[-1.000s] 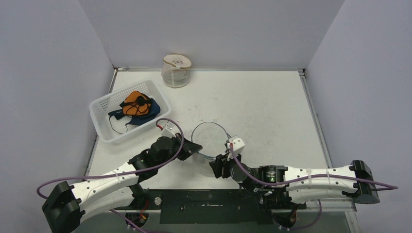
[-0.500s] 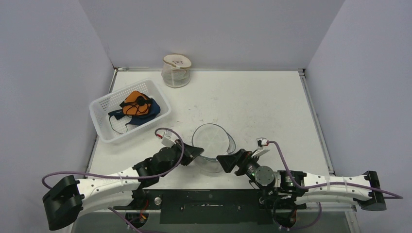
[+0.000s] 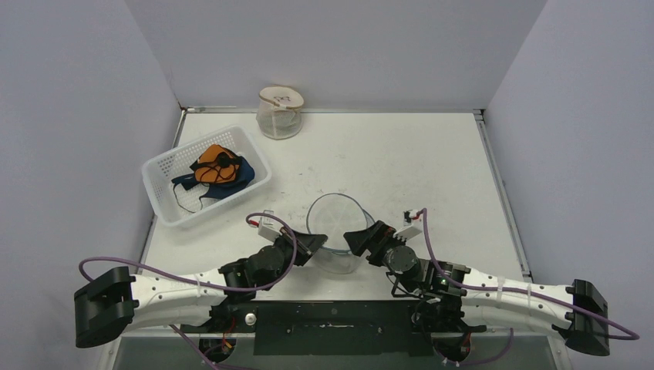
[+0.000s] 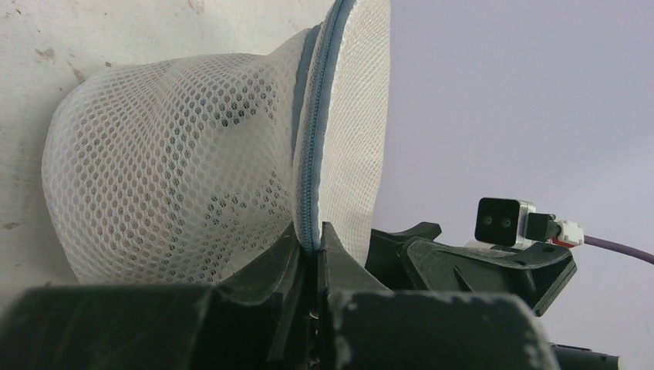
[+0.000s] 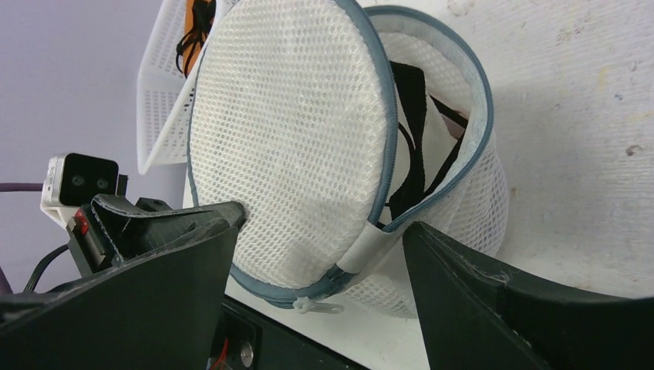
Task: Unzip the laundry bag and remove the bra
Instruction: Open the laundry bag at the center of the board.
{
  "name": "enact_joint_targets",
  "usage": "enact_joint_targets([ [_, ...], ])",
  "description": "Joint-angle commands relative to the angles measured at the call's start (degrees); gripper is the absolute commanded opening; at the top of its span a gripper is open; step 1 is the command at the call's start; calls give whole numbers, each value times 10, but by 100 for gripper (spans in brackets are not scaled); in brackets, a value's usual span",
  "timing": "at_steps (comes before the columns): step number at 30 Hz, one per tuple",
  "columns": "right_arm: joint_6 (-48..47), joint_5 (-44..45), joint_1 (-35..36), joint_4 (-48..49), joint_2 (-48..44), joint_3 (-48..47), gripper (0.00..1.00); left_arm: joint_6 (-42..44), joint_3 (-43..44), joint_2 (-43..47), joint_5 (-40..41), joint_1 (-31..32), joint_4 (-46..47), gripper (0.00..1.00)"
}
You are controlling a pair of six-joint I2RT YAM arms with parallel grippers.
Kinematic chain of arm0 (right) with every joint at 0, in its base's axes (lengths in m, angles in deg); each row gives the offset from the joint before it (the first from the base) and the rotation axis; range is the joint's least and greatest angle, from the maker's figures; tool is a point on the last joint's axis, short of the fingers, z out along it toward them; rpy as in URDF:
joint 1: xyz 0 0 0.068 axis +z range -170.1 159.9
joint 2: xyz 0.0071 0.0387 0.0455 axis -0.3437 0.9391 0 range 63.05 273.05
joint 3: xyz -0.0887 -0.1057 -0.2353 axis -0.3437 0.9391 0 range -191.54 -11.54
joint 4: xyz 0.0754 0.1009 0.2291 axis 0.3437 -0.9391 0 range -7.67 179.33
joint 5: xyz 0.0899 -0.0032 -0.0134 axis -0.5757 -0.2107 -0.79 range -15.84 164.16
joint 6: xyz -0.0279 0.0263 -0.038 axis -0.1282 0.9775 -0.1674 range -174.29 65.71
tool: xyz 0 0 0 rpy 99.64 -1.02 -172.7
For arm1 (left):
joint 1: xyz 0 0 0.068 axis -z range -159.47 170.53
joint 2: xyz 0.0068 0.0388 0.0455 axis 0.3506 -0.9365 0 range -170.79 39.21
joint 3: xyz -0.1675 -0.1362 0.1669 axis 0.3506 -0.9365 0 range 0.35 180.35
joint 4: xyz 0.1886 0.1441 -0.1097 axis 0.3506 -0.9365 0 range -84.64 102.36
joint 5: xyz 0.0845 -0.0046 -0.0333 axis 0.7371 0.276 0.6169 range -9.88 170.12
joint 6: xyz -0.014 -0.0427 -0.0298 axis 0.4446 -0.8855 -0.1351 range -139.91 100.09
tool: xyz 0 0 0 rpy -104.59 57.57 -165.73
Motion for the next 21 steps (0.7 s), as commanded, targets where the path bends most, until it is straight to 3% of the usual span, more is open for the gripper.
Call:
enact_joint_targets([
  [1, 4, -56, -16, 70, 33, -6, 78, 15, 13, -21, 34, 9, 53, 0],
  [5, 1, -77, -24, 71, 62, -16, 70, 20, 13, -34, 36, 12, 63, 0],
  [14, 9, -95, -37, 93, 75, -2, 41, 52, 35, -50, 35, 22, 59, 0],
  [17, -5, -97, -40, 102, 72, 2, 19, 57, 40, -56, 32, 23, 58, 1],
  [19, -34, -93, -44, 87, 67, -8, 7, 61, 40, -48, 30, 24, 48, 19],
  [21, -78, -88, -47, 61, 57, -28, 5, 68, 42, -21, 31, 24, 12, 45],
])
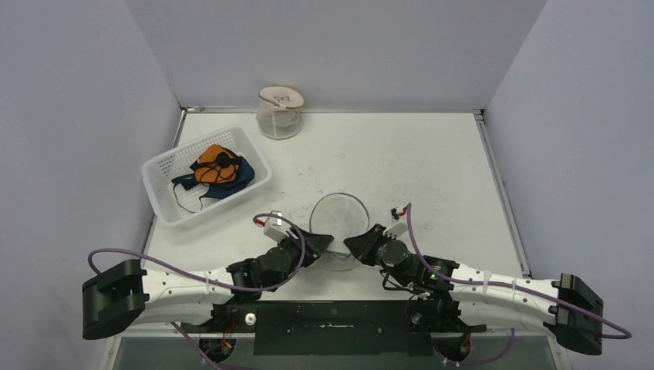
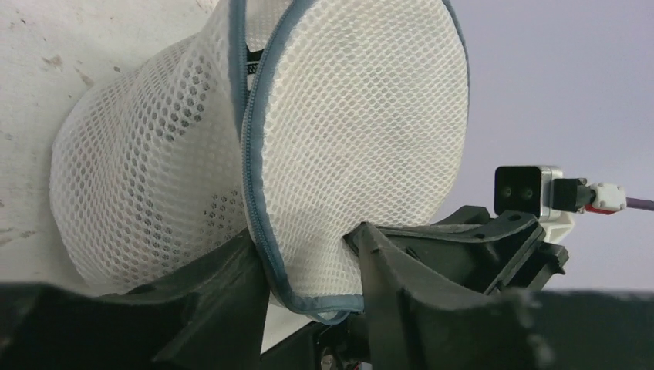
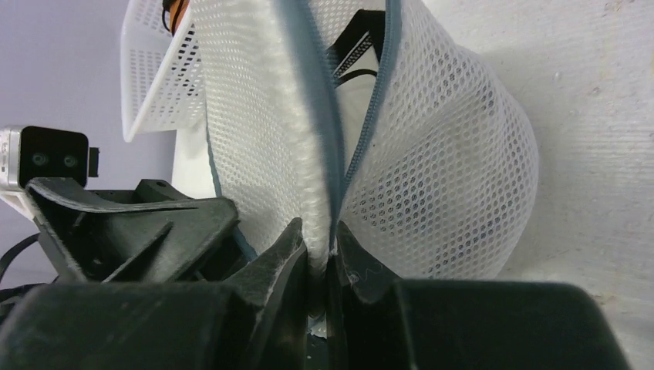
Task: Unzip the laundry bag and remove the bra
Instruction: Open the laundry bag at the center of the board.
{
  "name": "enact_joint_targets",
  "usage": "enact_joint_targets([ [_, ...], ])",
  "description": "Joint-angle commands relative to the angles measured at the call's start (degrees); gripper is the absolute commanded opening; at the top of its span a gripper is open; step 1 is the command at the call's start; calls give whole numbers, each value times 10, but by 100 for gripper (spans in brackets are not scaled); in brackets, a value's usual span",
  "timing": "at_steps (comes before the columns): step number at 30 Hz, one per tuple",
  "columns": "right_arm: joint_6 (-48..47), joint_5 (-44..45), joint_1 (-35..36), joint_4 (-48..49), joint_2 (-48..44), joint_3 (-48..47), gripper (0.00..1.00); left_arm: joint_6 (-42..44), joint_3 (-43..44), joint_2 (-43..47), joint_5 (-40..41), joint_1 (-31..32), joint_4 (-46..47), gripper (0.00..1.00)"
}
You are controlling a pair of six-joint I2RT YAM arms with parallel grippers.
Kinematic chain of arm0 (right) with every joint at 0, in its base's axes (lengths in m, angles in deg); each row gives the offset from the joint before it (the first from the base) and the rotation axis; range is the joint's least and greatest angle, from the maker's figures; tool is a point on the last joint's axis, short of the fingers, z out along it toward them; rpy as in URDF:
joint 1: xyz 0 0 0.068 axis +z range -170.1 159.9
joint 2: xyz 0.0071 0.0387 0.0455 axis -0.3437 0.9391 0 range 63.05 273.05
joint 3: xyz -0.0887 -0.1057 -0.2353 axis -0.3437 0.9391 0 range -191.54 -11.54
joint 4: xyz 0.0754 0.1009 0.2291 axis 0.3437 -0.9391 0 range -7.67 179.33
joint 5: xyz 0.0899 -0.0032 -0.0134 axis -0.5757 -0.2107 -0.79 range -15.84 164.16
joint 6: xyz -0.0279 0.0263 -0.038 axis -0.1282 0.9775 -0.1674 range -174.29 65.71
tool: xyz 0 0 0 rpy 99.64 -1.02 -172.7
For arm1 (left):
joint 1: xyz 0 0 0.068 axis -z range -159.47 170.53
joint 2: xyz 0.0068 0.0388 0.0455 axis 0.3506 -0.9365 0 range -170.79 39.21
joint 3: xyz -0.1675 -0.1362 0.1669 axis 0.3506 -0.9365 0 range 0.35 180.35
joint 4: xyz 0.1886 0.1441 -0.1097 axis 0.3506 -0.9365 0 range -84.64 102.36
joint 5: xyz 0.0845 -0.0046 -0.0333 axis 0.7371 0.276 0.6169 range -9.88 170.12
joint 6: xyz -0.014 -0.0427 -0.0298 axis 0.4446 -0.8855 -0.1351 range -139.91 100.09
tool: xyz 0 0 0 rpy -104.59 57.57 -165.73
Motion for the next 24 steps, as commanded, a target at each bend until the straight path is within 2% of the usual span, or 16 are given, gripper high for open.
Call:
enact_joint_targets([
  [1, -94, 1, -11, -13, -20, -40, 5, 21, 31, 55, 9, 3, -44, 56],
  [4, -179, -32, -31, -70, -15, -100, 5, 14, 69, 143, 25, 2, -235, 83],
  [6, -239, -69, -48, -106, 5, -144, 5, 28, 109, 198, 46, 0, -375, 94],
  [7, -269, -90, -56, -119, 21, -168, 5, 43, 126, 225, 55, -1, -425, 97],
  [10, -359, -145, -70, -149, 74, -234, 5, 109, 157, 303, 77, -2, -506, 96],
  [13, -433, -195, -76, -134, 124, -278, 5, 177, 168, 374, 92, -3, -520, 96],
  [16, -499, -293, -77, -150, 189, -356, 5, 245, 179, 424, 103, -4, -511, 96],
  [20, -547, -375, -79, -167, 241, -438, 5, 310, 206, 449, 119, -4, -513, 96],
  [24, -570, -412, -91, -162, 241, -427, 5, 319, 212, 450, 121, -5, -523, 96],
])
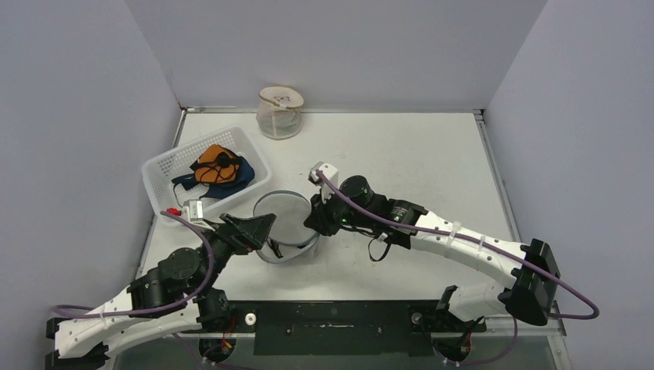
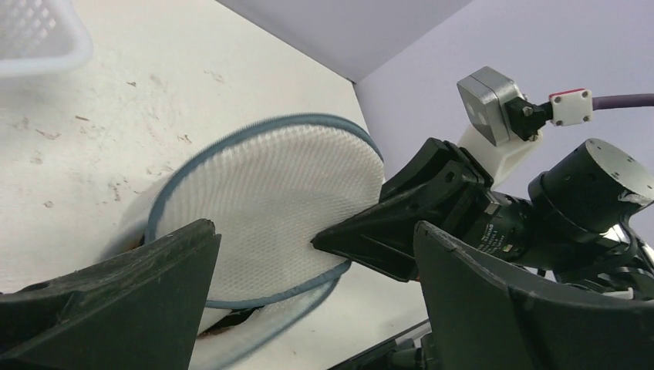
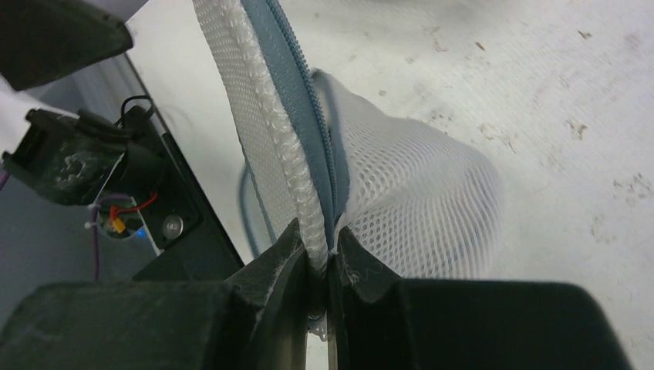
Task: Unzip the laundry bag and remove the bra
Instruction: Open the laundry bag at the center of the board.
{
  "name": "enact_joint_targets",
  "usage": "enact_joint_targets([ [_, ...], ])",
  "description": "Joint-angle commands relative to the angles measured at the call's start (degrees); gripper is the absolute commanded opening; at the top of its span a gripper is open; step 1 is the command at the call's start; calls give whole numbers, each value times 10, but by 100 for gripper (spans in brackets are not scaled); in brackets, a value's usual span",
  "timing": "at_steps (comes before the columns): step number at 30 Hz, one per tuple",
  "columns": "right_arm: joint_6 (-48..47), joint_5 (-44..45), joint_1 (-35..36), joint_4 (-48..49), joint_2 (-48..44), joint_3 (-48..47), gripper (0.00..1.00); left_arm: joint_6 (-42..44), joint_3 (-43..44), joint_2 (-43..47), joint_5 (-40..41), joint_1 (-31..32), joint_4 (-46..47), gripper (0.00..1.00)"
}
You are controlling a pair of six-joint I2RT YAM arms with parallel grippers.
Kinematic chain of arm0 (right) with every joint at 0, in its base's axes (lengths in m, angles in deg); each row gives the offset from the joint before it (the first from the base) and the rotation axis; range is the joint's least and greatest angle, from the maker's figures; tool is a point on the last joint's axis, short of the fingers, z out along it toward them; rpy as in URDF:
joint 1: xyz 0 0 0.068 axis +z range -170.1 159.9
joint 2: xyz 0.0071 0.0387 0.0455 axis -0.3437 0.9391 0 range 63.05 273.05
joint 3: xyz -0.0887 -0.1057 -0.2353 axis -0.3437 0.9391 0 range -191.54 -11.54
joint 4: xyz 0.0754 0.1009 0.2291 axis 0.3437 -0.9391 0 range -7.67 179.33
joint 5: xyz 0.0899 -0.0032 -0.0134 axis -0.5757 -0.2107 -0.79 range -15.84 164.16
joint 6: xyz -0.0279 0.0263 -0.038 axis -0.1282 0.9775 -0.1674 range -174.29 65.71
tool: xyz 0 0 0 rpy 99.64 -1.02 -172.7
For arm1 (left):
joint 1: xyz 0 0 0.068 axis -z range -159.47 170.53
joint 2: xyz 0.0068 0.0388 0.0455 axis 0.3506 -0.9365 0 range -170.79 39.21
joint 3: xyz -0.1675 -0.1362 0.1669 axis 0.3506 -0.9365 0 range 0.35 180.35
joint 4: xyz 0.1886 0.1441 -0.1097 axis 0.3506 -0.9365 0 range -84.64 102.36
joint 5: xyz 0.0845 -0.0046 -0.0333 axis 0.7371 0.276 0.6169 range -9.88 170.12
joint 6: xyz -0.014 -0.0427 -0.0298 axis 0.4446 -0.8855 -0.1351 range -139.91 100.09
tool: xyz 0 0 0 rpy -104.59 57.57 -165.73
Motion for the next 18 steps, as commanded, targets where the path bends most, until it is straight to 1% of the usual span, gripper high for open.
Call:
enact_joint_targets([
  [1, -61, -69, -15, 12, -21, -4, 5, 53, 16, 4, 12, -1, -18, 96],
  [4, -57, -34, -31, 0, -35, 54, 5, 49, -3, 1, 3, -1, -13, 96],
  [8, -40, -1, -51, 15, -68, 148, 5, 38, -30, -9, -5, -1, -10, 96],
  [11, -32, 13, -67, 20, -87, 190, 6, 28, -55, -22, -16, -2, 1, 96],
  [13, -26, 20, -74, 20, -97, 203, 8, 19, -73, -35, -28, -2, 9, 96],
  [18, -11, 37, -76, 6, -118, 211, 21, 7, -99, -80, -68, -4, 34, 96],
])
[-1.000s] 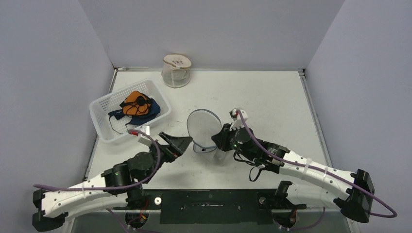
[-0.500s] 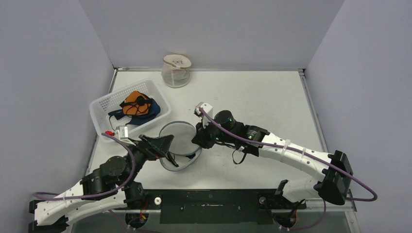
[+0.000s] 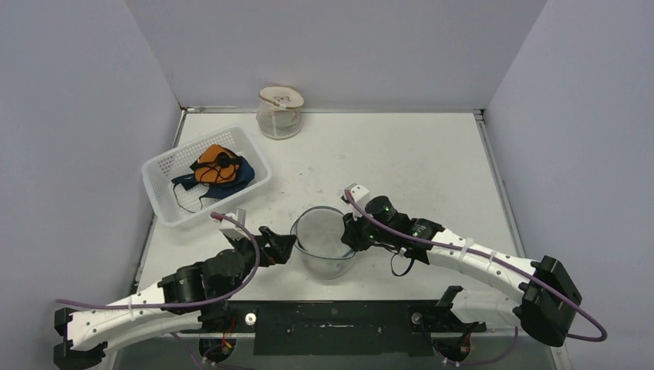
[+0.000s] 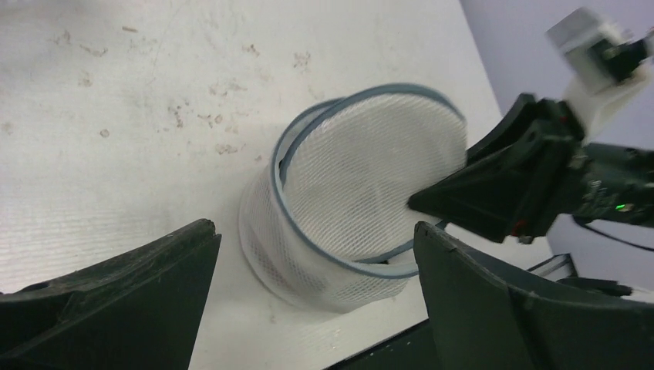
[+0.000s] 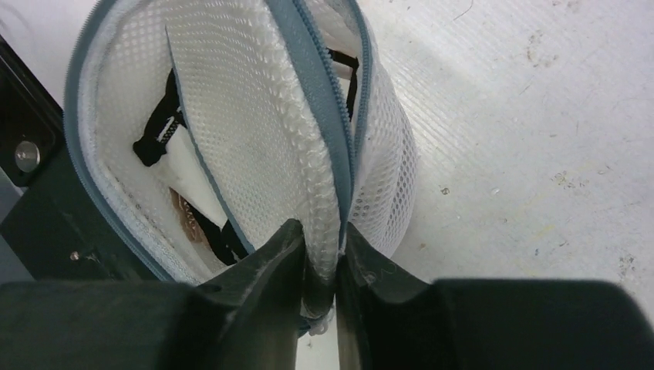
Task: Unzip the laundry bag and remove the bra
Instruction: Open the laundry bag at the center of the board.
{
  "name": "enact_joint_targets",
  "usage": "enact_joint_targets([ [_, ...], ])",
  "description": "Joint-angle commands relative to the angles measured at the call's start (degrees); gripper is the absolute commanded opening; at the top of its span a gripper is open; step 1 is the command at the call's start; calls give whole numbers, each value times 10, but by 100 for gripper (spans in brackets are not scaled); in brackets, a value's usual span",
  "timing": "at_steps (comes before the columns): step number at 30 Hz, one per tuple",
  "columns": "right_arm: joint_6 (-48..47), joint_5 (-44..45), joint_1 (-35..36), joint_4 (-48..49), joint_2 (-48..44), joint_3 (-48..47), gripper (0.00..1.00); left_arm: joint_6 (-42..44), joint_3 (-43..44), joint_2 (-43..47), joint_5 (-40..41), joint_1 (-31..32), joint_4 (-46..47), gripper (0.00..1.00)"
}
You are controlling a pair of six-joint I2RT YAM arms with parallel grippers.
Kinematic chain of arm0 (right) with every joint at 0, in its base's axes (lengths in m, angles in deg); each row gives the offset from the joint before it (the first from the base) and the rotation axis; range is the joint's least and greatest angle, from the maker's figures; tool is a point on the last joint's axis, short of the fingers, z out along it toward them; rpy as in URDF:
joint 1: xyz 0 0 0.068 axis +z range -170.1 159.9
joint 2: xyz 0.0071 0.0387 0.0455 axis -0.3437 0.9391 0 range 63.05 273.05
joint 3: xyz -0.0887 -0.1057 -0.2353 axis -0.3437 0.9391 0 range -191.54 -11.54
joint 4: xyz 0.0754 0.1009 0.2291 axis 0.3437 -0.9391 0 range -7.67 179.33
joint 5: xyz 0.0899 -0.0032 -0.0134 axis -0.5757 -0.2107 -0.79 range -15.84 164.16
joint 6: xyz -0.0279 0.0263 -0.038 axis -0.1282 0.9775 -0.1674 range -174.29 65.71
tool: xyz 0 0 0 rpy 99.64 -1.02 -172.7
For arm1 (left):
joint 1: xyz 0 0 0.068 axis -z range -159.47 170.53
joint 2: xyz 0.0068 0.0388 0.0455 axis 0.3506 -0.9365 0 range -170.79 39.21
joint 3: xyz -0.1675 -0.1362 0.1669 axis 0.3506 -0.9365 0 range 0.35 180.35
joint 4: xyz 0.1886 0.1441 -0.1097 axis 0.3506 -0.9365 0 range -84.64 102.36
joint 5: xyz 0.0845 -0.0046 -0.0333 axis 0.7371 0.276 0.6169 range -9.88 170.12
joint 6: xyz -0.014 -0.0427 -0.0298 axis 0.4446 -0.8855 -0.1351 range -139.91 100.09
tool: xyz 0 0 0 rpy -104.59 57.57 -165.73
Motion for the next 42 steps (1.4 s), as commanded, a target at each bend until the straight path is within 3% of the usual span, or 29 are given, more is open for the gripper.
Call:
enact_joint_targets([
  [1, 14, 35, -2, 6, -37, 3, 25, -7, -6, -37, -42, -5, 44, 96],
  [7, 29, 48, -1, -24, -76, 7, 54, 21, 28, -102, -77, -44, 48, 100],
  [8, 31, 52, -1, -30, -84, 8, 58, 26, 34, -114, -91, -67, 47, 94],
  [16, 49, 64, 0, -52, -126, 18, 64, 48, 39, -213, -358, -275, 127, 80],
  [21, 58, 65, 2, -45, -129, 34, 63, 49, 54, -279, -443, -301, 164, 76],
  [24, 70, 78, 7, -39, -132, 44, 59, 56, 60, -300, -449, -301, 163, 65],
  [28, 92, 92, 18, -24, -158, 57, 58, 56, 55, -296, -430, -302, 142, 37],
  [35, 113, 122, 69, -13, -184, 43, 59, 60, 40, -274, -395, -302, 134, 28],
  [37, 118, 154, 90, -12, -190, 35, 59, 66, 43, -285, -399, -302, 138, 4],
  [38, 121, 169, 99, -10, -196, 33, 59, 69, 46, -285, -399, -302, 138, 0],
  [42, 143, 214, 111, 13, -245, 40, 62, 89, 81, -258, -376, -298, 119, 0],
])
